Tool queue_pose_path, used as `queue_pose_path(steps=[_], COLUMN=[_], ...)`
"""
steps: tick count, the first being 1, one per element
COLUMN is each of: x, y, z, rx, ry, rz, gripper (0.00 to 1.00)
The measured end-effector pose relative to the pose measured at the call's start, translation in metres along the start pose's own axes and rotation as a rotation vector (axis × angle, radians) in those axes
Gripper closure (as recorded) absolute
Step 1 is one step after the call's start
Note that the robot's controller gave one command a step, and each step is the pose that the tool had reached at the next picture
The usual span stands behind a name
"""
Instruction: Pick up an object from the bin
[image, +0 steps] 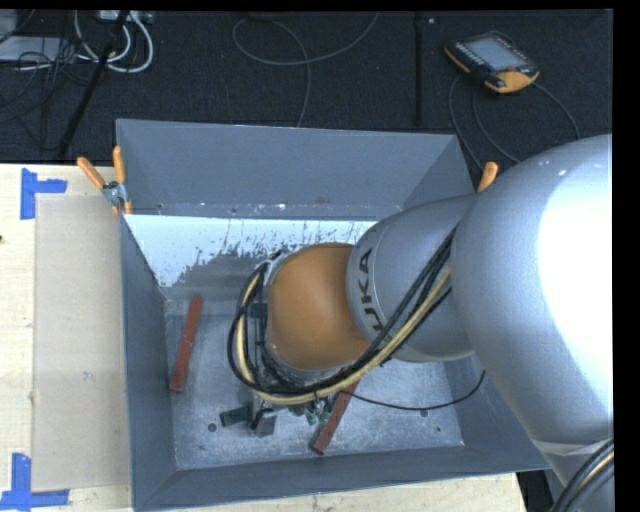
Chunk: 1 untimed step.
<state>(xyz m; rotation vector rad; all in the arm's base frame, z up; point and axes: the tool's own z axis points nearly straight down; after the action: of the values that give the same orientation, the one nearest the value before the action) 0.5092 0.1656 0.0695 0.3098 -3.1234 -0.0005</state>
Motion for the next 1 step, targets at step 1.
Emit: queue_pose_path(steps=[1], x=[0.0], y=[0.0], z=[-0.0001], rx=[0.0], ry=[0.0], rz=[0.001], gripper=[1.0])
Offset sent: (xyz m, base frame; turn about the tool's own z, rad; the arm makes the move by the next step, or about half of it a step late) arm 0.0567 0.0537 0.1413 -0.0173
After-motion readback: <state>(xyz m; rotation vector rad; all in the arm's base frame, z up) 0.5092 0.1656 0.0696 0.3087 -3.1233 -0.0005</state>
